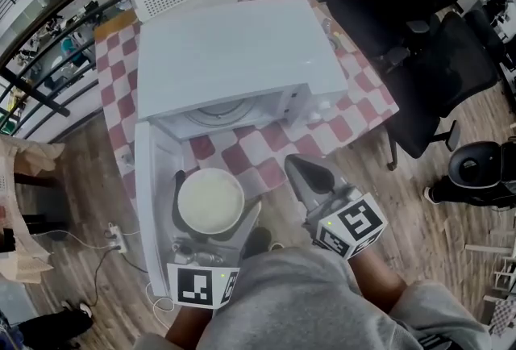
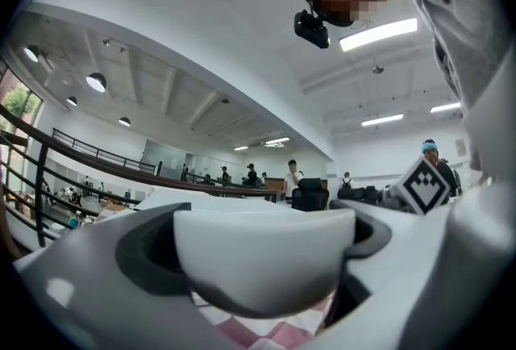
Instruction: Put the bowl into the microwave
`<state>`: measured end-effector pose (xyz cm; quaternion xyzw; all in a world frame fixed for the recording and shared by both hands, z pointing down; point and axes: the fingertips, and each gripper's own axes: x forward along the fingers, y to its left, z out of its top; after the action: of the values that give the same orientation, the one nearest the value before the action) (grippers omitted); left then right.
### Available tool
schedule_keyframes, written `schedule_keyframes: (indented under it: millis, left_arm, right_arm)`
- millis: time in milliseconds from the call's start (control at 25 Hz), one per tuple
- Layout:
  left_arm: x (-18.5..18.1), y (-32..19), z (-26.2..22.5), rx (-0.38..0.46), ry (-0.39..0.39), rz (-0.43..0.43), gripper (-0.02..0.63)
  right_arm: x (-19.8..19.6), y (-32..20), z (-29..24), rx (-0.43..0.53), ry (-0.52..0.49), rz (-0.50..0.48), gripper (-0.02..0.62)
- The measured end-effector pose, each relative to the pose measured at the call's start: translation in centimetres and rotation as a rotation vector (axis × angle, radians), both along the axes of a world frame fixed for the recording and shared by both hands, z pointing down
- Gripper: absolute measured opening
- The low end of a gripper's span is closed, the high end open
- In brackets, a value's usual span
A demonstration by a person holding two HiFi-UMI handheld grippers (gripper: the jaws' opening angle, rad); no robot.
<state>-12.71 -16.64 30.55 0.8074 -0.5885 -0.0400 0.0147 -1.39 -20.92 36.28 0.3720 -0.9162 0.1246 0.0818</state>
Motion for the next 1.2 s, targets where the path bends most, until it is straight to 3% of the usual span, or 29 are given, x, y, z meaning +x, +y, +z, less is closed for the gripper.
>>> schedule_keyframes:
  millis: [560, 1200]
  left_arm:
    - [-1.1, -1.2, 0.5, -0.006, 0.018, 0.017, 0.535]
    - [-1.5, -4.6, 1.1, -0.037, 0.008, -0.035, 0.535]
  right_arm:
    - [-0.2, -1.3, -0.2, 0.015, 0.026, 0.043, -0.003]
    - [-0.5, -5.0, -0.2, 0.006, 0.021, -0.004, -0.003]
